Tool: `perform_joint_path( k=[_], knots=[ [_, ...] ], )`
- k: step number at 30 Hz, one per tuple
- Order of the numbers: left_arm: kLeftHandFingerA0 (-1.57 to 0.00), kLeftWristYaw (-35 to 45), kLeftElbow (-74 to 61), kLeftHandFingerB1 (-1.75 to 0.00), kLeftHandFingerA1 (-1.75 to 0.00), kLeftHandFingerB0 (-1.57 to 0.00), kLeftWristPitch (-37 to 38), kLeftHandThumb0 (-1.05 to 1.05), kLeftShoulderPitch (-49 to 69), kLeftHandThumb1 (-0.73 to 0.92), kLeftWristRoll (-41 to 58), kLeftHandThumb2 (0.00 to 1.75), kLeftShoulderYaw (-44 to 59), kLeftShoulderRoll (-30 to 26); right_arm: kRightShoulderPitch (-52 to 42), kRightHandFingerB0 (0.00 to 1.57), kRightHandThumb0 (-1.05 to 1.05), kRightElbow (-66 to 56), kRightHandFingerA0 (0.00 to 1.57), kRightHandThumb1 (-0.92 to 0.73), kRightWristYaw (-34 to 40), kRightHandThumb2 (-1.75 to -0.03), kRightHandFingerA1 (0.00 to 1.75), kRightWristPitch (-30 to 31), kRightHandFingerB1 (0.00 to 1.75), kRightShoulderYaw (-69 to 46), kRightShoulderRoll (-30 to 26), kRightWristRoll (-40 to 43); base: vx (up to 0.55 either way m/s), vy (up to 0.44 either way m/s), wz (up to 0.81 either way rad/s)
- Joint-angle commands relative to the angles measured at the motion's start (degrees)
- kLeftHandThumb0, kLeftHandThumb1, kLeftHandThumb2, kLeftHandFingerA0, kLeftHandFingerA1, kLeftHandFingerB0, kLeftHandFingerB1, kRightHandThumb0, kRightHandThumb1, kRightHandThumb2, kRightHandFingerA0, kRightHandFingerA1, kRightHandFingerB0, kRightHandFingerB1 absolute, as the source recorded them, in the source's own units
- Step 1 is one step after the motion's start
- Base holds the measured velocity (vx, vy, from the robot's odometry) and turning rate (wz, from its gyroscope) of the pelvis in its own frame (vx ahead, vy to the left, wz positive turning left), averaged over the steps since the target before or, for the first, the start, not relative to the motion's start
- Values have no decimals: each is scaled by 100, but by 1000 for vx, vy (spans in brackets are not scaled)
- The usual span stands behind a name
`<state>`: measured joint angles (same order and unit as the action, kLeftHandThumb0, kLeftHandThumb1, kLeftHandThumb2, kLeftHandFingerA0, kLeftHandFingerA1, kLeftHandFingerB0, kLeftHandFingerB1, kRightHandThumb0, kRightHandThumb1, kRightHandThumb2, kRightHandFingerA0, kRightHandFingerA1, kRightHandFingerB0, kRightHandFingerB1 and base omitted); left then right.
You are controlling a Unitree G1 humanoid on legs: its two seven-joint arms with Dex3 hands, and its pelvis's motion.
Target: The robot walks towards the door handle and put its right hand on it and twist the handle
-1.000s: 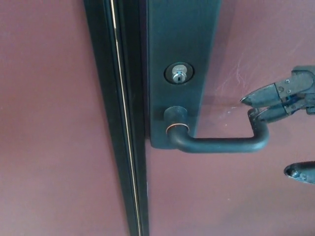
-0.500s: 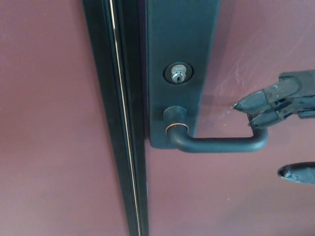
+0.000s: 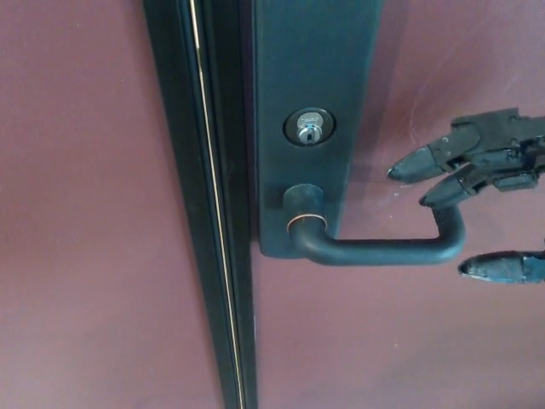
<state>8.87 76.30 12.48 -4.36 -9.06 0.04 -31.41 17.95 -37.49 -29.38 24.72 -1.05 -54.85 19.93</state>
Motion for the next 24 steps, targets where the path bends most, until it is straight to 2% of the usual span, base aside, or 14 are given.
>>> perform_joint_path(
  k=[1,6,11,24],
  knots=[
    [-76,-34,-9,-43,-52,-58,20,-29,40,63,-78,58,-15,-7,220,43,-36,151,51,-56,-83,-57,43,290,37,303,82,-388,0,0,0],
    [-76,-76,-10,-43,-52,-58,-40,-29,-269,63,-153,58,-84,-22,674,42,-33,227,50,-56,-99,-57,44,551,38,503,182,-472,0,0,0],
    [-76,-99,34,-43,-51,-58,-21,-30,-48,63,-195,59,-126,15,448,43,-29,-281,50,-55,-130,-56,45,929,39,434,159,-356,0,0,0],
    [-77,-94,32,-44,-51,-59,2,-30,-13,63,-252,59,-125,-40,685,42,-32,-101,50,-56,-296,-57,44,1001,38,1197,409,-843,0,0,0]
  ],
)
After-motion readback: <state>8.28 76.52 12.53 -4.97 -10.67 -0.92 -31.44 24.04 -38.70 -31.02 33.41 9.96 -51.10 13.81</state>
